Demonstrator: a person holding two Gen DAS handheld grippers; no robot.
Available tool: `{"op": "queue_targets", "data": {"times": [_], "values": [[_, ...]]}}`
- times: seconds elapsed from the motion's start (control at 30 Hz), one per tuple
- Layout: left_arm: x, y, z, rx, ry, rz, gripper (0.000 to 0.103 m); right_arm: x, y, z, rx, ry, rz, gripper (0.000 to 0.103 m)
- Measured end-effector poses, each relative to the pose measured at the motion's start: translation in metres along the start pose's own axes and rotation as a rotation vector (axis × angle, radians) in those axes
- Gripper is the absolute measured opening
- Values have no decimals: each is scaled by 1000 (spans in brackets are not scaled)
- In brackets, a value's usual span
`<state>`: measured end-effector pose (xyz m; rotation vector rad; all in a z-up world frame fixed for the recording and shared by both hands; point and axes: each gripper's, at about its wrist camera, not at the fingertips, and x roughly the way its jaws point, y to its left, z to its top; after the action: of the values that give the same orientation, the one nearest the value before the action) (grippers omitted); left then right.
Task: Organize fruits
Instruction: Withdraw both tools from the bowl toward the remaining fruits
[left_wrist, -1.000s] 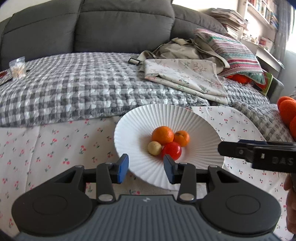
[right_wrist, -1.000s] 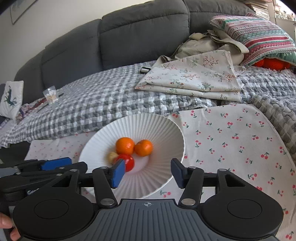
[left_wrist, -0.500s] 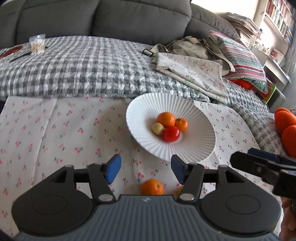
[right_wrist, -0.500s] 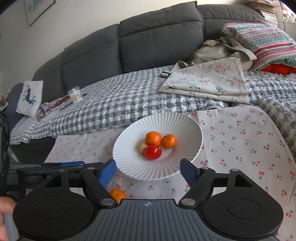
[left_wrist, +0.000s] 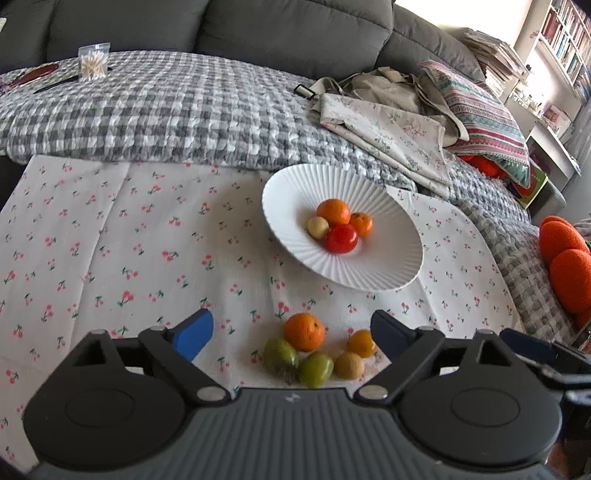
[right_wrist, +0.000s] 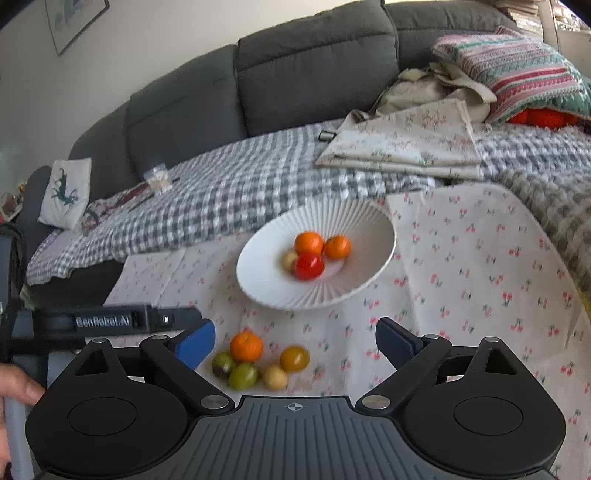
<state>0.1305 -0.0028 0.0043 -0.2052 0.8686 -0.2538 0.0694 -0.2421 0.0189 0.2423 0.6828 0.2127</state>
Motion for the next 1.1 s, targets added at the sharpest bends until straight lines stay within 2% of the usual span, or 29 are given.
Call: {"op": "queue_targets", "data": {"times": [0.2, 0.7, 0.97, 1.1], "values": [[2, 10, -7, -40, 14, 29, 97, 1, 4, -11, -26, 15, -52, 96], [31, 3, -15, -2, 61, 27, 95, 40, 17, -42, -86, 214, -61, 93], [49, -8, -13, 47, 48, 22, 94, 48, 17, -47, -94, 232, -82, 90], [60, -11, -13, 76, 55, 31, 88, 49, 17, -48, -95, 237, -84, 85]]}}
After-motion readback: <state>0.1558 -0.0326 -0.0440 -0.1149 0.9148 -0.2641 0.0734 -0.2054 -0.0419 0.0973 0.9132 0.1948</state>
